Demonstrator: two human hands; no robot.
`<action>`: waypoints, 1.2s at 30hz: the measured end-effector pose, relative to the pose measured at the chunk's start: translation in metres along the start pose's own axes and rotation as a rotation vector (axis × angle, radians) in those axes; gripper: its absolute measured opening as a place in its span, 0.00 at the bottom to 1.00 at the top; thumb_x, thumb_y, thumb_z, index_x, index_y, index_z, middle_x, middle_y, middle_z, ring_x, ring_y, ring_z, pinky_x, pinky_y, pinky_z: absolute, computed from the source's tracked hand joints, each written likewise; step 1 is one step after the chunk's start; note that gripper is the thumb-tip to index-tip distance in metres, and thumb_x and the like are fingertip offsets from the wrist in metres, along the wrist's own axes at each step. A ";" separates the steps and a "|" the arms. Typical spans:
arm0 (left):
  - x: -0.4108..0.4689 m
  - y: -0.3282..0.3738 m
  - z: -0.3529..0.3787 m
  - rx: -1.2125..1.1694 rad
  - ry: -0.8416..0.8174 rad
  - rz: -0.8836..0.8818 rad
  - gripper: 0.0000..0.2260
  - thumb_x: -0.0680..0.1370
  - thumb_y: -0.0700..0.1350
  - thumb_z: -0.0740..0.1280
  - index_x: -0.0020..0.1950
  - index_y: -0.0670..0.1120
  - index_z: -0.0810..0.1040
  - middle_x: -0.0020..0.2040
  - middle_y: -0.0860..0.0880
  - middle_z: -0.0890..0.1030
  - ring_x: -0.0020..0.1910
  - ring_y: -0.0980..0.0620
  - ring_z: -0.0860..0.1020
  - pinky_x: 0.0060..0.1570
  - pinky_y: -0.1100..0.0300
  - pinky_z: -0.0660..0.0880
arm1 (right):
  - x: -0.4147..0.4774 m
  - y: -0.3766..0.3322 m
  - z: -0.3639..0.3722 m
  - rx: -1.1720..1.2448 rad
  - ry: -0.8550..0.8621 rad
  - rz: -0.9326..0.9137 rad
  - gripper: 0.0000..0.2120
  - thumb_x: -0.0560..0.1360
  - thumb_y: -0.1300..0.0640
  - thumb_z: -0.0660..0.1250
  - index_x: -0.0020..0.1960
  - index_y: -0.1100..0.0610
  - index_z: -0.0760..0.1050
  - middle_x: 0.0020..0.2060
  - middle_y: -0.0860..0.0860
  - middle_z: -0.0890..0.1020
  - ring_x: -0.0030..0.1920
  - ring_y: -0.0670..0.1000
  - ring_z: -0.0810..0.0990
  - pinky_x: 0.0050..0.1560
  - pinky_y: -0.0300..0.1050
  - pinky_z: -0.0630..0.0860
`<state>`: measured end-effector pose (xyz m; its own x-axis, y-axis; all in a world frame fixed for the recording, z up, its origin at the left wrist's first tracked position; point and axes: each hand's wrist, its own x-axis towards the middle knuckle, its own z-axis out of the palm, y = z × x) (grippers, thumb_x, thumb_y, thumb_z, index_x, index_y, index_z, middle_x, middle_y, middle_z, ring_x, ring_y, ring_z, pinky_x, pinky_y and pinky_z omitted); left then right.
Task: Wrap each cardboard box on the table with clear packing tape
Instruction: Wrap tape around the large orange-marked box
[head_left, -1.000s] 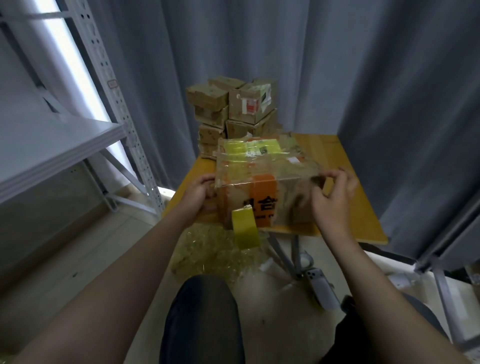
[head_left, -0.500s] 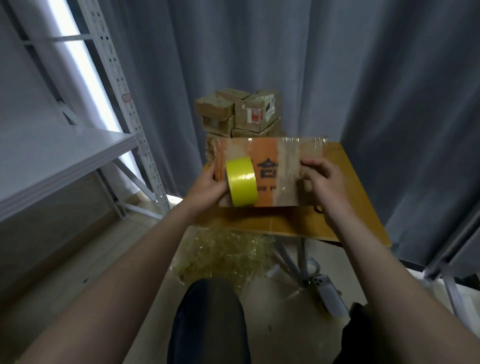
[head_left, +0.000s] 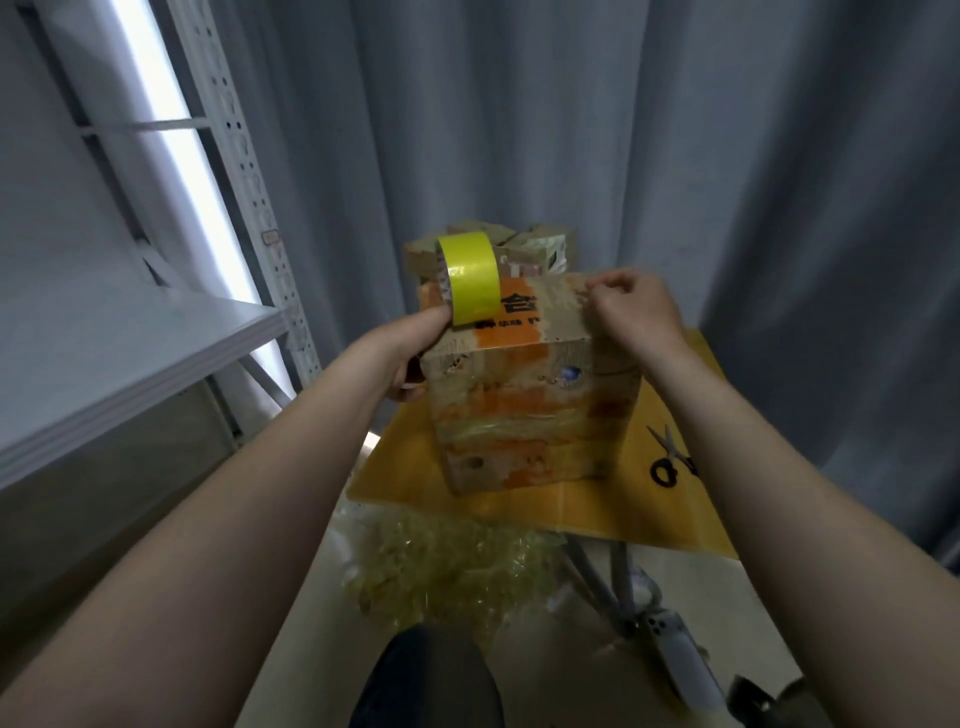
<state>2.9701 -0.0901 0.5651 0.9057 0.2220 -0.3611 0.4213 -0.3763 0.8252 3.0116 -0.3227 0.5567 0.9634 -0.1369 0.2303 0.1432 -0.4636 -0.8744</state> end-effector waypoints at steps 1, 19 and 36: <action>0.001 0.002 0.000 -0.011 0.015 0.000 0.19 0.75 0.68 0.65 0.39 0.54 0.74 0.32 0.54 0.78 0.39 0.53 0.76 0.47 0.55 0.71 | 0.002 -0.001 0.003 -0.134 -0.026 -0.044 0.09 0.75 0.45 0.65 0.51 0.43 0.81 0.60 0.46 0.82 0.66 0.57 0.75 0.71 0.57 0.70; 0.026 0.009 0.010 -0.443 0.181 0.099 0.14 0.85 0.44 0.57 0.45 0.45 0.78 0.36 0.45 0.78 0.21 0.49 0.78 0.13 0.64 0.67 | -0.009 -0.053 0.089 0.450 -0.235 -0.291 0.13 0.84 0.53 0.65 0.43 0.58 0.76 0.34 0.54 0.75 0.35 0.49 0.73 0.38 0.45 0.67; 0.051 0.004 0.009 -0.501 0.265 0.132 0.10 0.82 0.43 0.64 0.49 0.42 0.84 0.42 0.44 0.85 0.36 0.47 0.81 0.31 0.60 0.75 | -0.094 -0.021 0.087 0.557 -0.334 -0.105 0.14 0.83 0.54 0.68 0.49 0.66 0.81 0.35 0.61 0.86 0.34 0.59 0.87 0.39 0.57 0.86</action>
<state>3.0182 -0.0883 0.5468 0.8789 0.4442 -0.1737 0.1736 0.0412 0.9840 2.9374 -0.2240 0.5159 0.9434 0.2054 0.2603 0.2498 0.0756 -0.9653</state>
